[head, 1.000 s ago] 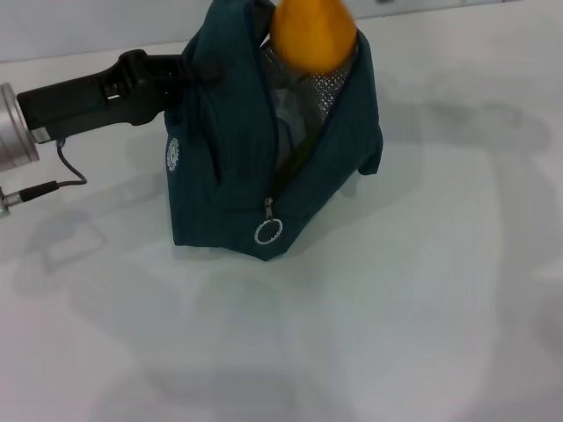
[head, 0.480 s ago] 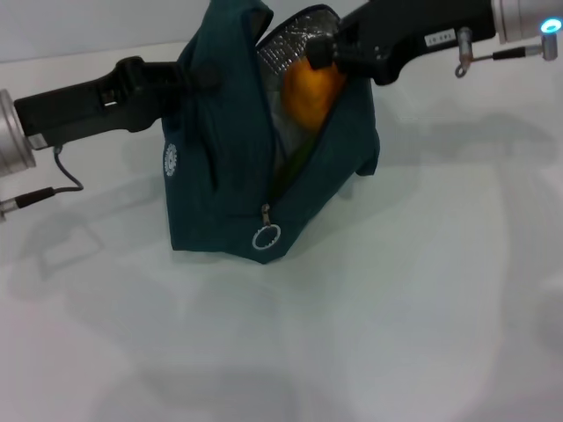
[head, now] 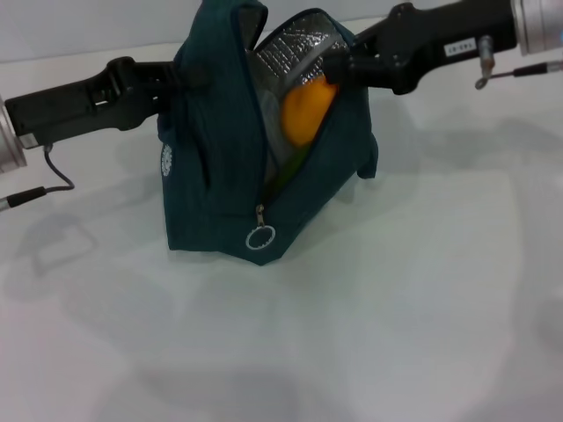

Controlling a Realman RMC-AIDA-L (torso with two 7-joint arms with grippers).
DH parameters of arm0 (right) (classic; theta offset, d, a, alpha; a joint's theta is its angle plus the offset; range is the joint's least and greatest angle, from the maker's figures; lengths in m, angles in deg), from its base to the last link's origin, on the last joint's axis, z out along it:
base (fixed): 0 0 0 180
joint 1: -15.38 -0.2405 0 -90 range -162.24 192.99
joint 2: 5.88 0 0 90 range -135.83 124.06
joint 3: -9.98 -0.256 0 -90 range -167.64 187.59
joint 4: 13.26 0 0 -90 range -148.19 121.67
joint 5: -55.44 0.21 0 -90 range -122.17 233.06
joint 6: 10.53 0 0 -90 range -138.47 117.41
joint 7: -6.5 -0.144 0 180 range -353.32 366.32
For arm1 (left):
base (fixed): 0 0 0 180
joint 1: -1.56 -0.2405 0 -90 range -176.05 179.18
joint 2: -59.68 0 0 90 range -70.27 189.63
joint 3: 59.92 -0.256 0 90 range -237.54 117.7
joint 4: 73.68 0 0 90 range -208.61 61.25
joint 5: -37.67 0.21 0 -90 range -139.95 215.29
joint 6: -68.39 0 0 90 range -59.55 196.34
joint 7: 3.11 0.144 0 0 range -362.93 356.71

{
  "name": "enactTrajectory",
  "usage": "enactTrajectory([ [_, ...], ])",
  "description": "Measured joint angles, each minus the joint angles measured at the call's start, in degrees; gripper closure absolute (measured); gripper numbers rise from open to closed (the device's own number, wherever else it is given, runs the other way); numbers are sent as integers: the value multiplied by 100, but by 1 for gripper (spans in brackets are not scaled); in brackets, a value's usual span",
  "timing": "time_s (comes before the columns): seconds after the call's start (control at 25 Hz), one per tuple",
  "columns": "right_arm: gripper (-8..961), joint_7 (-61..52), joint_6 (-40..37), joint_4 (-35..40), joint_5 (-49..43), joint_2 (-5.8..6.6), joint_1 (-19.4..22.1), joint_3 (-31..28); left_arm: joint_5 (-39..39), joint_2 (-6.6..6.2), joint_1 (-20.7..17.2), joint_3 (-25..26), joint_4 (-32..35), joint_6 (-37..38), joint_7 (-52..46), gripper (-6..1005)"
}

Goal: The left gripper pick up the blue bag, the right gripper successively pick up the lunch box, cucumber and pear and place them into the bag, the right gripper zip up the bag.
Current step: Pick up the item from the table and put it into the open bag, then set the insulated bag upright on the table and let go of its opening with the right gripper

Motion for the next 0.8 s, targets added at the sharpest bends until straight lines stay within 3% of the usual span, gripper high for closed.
enactTrajectory([
  [0.2,910,90,32,37,43,-40,201,-33,-8,-26,19,0,0,-18,43,913],
  [0.4,716,425,-3,42,457,-106,401,-102,-52,-50,21,0,0,-24,87,913],
  [0.52,486,586,-33,57,835,-102,528,-207,-59,-50,15,0,0,-31,133,913],
  [0.72,302,624,-353,77,1389,-50,857,-746,-64,-36,3,0,0,-39,214,913],
  [0.8,304,641,-559,49,1430,-50,1049,-981,-64,-33,2,3,-1,-41,231,913],
])
